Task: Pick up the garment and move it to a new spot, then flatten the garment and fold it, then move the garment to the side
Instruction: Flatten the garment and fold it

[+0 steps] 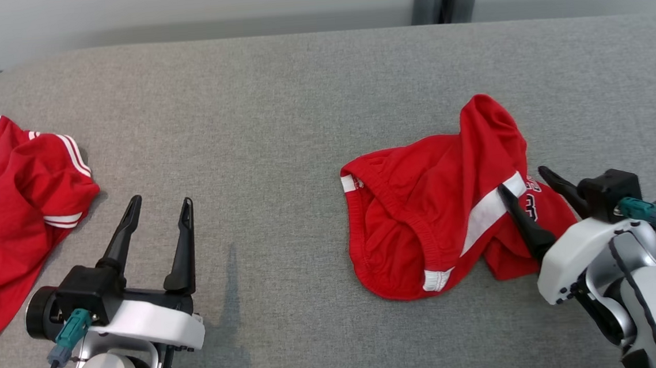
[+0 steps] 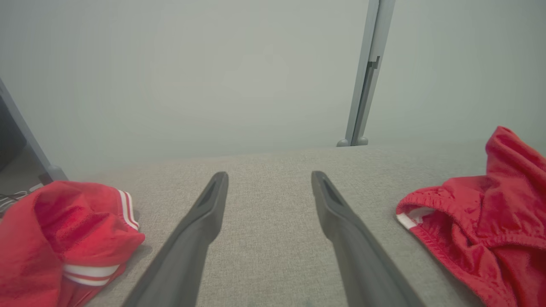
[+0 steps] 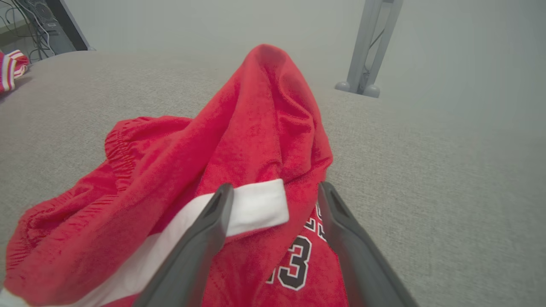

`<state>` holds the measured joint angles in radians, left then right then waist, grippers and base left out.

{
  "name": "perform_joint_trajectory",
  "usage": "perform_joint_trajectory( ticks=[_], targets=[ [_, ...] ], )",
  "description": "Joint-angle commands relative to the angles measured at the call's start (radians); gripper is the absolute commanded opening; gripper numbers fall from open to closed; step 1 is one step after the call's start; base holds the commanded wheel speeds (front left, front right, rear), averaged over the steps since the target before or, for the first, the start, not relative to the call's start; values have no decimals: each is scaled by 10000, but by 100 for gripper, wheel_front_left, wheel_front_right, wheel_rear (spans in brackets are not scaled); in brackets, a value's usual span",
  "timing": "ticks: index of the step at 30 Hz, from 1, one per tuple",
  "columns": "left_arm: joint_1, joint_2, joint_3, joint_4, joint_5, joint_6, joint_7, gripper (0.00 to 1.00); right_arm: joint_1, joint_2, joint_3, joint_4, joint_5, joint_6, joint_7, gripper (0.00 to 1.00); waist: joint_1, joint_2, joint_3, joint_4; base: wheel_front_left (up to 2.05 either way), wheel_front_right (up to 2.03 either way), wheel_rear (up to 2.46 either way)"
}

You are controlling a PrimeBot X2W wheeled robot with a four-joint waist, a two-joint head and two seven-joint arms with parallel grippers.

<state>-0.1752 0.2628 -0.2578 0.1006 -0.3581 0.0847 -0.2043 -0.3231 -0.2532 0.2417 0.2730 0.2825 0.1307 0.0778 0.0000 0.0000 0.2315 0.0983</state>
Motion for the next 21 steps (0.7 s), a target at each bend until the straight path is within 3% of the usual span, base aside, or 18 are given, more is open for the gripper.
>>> perform_joint_trajectory(
  ticks=[1,6,7,9,10,16,21],
  targets=[
    [-231,-28,-5,86,-21,-56,-80,100,-289,-14,213,352,82,0,-136,100,0,0,166,113,0,0,0],
    [-459,-63,-21,271,-38,-98,-207,100,-708,99,800,1083,350,1,-399,100,0,0,343,165,0,0,0],
    [-485,-60,-17,301,-41,-103,-217,100,-776,112,858,1171,420,1,-465,67,0,0,364,157,0,0,0],
    [-483,-57,-15,376,-47,-115,-244,100,-815,128,951,1287,550,0,-593,15,0,0,381,135,0,0,0],
    [-499,-52,-15,420,-53,-120,-263,100,-798,156,978,1327,635,1,-649,0,0,0,377,120,0,0,0],
    [-546,-4,8,534,-80,-97,-331,100,-452,267,497,1002,950,0,-1082,0,0,0,278,27,0,0,0],
    [-409,29,43,548,-109,-25,-341,100,492,520,-634,21,1196,1,-1079,0,0,0,158,-142,0,0,0]
  ],
)
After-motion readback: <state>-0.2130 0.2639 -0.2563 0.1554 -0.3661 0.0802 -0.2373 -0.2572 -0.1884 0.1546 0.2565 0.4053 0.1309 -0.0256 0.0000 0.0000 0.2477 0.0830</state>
